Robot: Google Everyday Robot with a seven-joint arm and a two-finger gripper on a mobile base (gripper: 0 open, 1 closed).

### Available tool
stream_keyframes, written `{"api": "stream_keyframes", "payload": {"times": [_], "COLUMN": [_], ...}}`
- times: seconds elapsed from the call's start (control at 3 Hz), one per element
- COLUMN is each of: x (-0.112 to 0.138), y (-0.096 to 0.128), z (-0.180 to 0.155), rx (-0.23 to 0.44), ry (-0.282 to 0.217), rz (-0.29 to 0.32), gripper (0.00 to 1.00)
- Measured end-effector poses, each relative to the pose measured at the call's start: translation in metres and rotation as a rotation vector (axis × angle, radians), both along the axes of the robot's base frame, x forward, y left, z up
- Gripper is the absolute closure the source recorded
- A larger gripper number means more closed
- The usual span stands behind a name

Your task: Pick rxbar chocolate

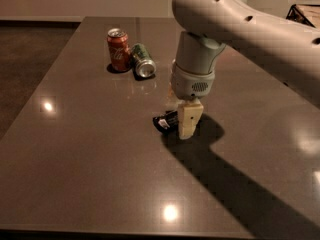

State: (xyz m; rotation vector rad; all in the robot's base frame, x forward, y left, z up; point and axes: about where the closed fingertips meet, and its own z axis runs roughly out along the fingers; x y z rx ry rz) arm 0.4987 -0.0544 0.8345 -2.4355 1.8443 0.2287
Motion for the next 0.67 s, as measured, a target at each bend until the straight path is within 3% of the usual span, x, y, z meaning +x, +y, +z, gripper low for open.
{"api": "stream_keyframes", "payload": {"times": [0.33, 0.67], "x": [-0.0009, -0.0009], "y": [0.0008, 0.0008], "z": [-0.0015, -0.0002], "rx": [-0.005, -0.005], "ry": [0.010, 0.010], "rz": [0.006, 0.006], "gripper": [0.69, 0.92]}}
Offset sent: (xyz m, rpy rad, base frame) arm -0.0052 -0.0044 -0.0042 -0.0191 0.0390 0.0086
